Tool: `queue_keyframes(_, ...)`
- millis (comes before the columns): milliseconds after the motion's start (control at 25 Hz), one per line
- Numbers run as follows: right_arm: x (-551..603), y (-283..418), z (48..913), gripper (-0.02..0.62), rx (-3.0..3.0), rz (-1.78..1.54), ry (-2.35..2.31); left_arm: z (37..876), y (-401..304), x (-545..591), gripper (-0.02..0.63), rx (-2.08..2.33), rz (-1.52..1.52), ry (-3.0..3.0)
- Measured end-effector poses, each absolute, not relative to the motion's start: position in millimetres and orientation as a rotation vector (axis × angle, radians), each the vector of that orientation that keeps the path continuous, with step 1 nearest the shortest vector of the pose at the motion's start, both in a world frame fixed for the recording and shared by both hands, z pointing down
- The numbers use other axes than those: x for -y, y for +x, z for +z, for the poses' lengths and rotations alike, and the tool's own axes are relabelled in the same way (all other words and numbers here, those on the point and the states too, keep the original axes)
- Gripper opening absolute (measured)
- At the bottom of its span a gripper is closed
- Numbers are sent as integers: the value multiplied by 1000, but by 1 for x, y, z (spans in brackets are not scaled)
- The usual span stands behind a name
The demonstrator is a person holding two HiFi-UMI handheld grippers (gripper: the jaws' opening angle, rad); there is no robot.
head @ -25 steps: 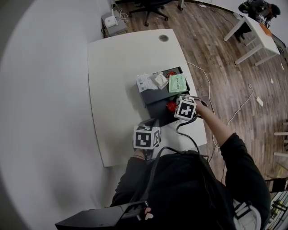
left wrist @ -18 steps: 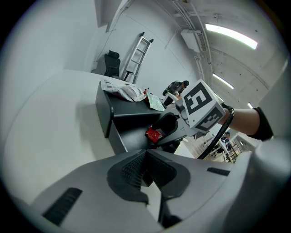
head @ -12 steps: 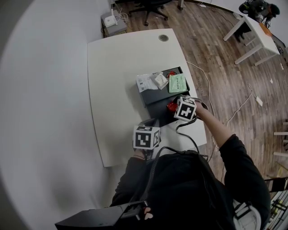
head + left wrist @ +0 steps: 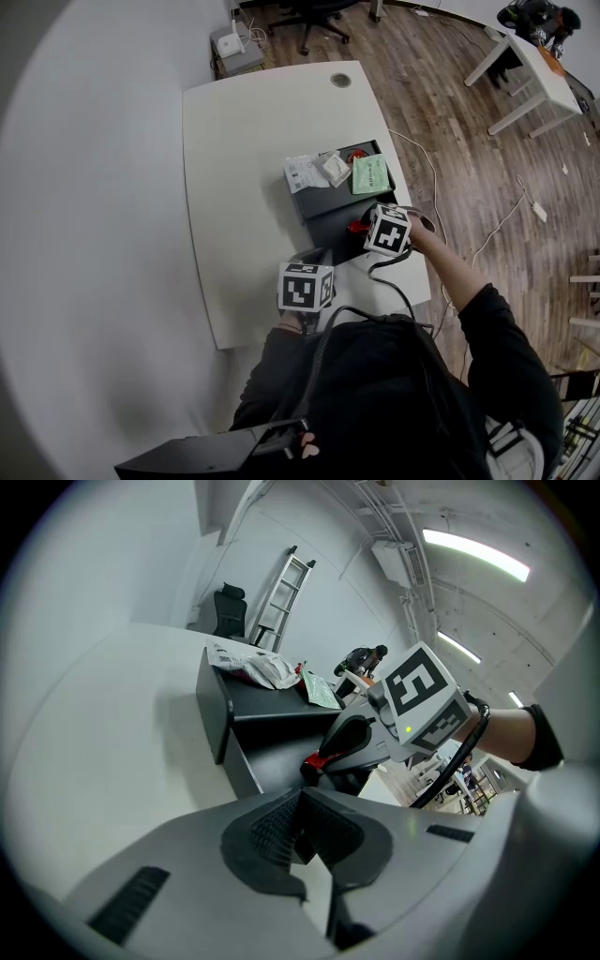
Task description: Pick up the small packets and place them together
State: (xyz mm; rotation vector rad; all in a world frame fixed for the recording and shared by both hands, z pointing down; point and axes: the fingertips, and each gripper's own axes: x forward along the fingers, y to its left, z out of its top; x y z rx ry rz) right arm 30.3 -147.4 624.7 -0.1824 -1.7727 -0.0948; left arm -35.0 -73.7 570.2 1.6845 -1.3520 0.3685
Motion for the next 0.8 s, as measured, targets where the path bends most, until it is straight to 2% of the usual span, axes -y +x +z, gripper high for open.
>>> queue_keyframes(160, 146, 22, 609, 60, 1830, -78, -178, 571, -35, 74, 0, 1352, 365, 1685)
queue_keyframes(800, 173, -43, 513, 55, 2152, -190, -80, 571, -36, 74, 0, 1357, 371, 1684)
